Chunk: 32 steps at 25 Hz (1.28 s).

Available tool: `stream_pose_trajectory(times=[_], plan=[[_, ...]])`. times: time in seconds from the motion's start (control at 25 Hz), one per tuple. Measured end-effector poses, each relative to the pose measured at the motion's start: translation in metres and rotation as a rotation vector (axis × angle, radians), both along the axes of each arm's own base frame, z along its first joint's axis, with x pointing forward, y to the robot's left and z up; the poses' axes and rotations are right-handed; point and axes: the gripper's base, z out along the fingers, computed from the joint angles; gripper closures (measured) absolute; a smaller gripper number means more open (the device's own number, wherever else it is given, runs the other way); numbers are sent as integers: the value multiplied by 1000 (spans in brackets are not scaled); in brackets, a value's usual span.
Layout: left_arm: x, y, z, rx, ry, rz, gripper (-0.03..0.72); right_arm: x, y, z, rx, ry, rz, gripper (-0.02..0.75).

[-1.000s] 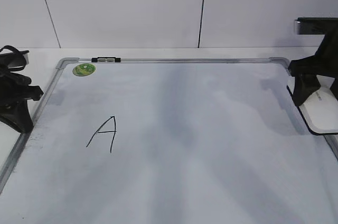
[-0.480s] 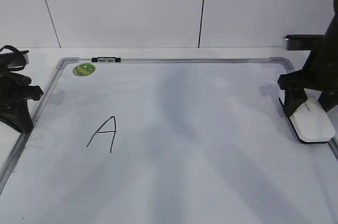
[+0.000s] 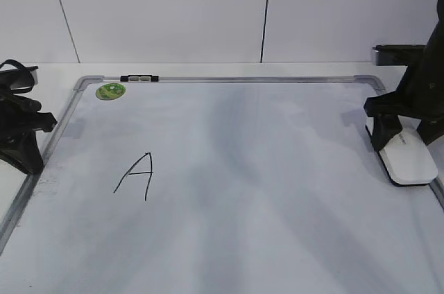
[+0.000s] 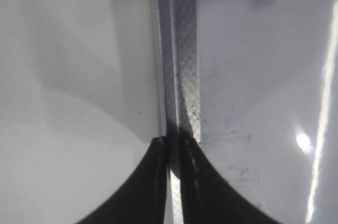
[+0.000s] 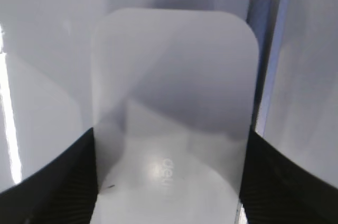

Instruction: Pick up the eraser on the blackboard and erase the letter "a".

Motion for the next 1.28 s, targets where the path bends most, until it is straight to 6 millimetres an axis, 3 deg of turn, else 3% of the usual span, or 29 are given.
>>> stream_pose_trajectory(times=[1.28], plan=[[0, 0, 0, 0, 0, 0, 657, 3, -3, 0, -28, -36, -5, 169]])
